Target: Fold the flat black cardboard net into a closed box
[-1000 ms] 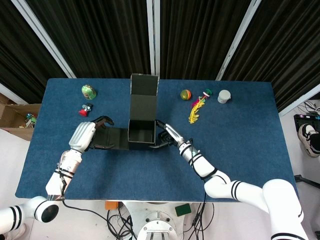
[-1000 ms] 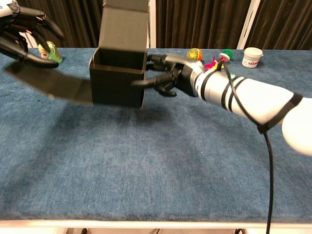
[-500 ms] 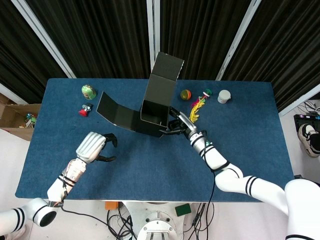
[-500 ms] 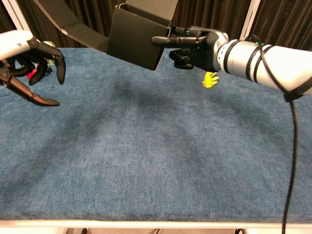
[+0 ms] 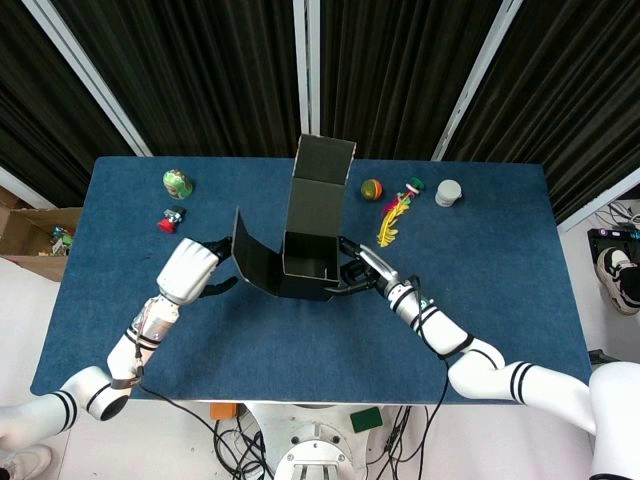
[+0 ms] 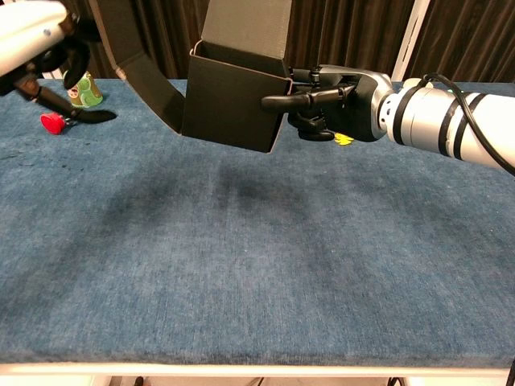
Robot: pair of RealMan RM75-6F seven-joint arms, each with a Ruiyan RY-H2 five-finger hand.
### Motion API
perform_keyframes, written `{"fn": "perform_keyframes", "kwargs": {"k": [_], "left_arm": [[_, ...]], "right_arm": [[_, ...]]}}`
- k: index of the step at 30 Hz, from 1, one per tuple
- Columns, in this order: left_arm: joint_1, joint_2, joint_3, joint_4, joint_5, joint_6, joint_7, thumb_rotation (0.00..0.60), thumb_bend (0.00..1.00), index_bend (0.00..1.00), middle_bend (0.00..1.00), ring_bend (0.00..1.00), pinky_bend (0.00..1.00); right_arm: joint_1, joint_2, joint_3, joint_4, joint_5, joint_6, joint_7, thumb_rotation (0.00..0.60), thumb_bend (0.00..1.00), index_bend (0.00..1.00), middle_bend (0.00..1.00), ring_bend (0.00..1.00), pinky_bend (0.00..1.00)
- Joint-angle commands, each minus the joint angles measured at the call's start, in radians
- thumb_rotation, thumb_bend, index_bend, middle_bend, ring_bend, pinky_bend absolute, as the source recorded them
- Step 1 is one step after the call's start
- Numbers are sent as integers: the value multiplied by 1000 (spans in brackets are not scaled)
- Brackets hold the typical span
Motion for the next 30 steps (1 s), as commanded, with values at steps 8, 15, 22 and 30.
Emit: {"fn": "perform_keyframes", "kwargs": {"k": [8,15,22,30], "left_arm": [[-53,-39,-7,20,69,55,-47,600,135,407,425,728,978],[-86,-43,-1,47,94,52,-51,600,124,404,420,728,978],[-107,-47,19,70,113,46,-43,600,124,366,369,728,979],[-114,-52,40,78,121,51,-46,600,123,340,340,736,989]], "right_arm": [[13,-28,-20,17,-7,12,-15,600,436,531,498,824,1000],[30,-44,-35,33,-11,4,-42,600,436,529,497,824,1000],[43,-54,-43,47,-2,-12,-57,600,436,529,496,824,1000],[49,-61,-46,58,6,-18,-62,600,436,528,497,824,1000]]}}
